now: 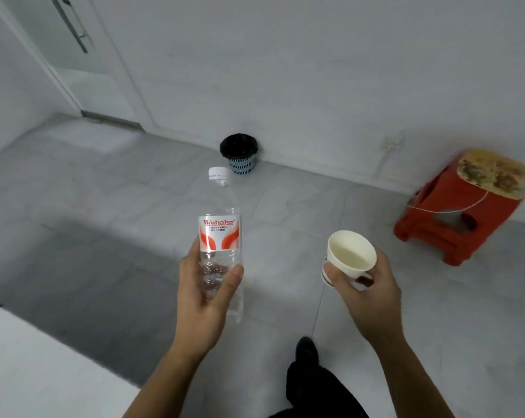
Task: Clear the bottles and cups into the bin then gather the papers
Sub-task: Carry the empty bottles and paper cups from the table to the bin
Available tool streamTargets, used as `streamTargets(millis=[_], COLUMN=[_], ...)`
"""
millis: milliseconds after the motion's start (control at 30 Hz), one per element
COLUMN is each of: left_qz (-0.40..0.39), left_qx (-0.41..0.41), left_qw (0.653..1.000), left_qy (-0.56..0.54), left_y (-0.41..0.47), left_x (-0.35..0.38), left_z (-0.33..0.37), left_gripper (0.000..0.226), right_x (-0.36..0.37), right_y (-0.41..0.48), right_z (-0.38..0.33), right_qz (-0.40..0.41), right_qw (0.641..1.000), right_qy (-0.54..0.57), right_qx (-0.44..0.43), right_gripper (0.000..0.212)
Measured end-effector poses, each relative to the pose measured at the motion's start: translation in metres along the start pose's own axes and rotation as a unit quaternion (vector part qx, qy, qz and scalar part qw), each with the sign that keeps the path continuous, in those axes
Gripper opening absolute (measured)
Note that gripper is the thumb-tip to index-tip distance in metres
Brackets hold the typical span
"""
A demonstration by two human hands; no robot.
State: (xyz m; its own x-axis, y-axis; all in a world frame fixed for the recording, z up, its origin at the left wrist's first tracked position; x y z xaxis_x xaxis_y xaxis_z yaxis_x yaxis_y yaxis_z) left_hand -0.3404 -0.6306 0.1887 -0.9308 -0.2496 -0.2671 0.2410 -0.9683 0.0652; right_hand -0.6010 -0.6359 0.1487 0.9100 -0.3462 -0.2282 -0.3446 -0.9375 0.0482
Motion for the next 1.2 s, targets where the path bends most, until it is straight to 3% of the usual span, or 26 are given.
streamTargets(millis=[200,433,633,800,967,1067,1200], left_qz=[0.066,0.142,0.113,0.071,0.040,0.029,0.072], left_qx=[-0.034,-0.098,-0.123,-0.091,-0.115,-0.181,-0.276], left_qw=[0.997,0.985,0.986,0.993,0.992,0.983,0.958], left_qy=[-0.002,0.000,0.025,0.038,0.040,0.028,-0.020], left_y=[0.147,0.338,0.555,0.708,0.831,0.898,0.976], left_x=[0.014,0.015,0.028,0.046,0.084,0.111,0.140], left_z=[0.021,-0.045,-0.086,-0.056,-0.086,-0.128,-0.173], left_gripper=[0.066,0.060,0.084,0.078,0.075,0.074,0.075], right_x=[0.085,0.218,0.339,0.392,0.449,0.490,0.550], right_y=[0.180,0.357,0.526,0.641,0.752,0.825,0.917], right_z=[-0.046,-0.038,-0.058,-0.092,-0.061,-0.022,0.021], right_qz=[-0.100,-0.176,-0.186,-0.151,-0.141,-0.164,-0.206], right_qw=[0.994,0.980,0.975,0.980,0.985,0.982,0.971], right_qy=[-0.019,-0.065,-0.094,-0.093,-0.091,-0.095,-0.116], right_qx=[-0.044,-0.058,-0.070,-0.085,-0.048,-0.007,0.028], right_gripper=[0.066,0.066,0.061,0.068,0.070,0.068,0.066])
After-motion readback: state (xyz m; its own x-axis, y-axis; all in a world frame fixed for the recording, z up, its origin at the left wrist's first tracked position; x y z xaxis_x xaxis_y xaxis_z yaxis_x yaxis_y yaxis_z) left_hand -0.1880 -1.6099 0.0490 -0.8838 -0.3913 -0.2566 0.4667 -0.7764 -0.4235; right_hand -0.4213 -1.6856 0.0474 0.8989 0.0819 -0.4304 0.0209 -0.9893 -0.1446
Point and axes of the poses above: each hand's wrist, its own y-axis towards the middle knuckle, its own x-axis out of the palm, z = x × y, the point moved 2 cm from there along y, towards the middle knuckle, and after that the axes turned 2 degrees about -x, right-handed, at the moved point
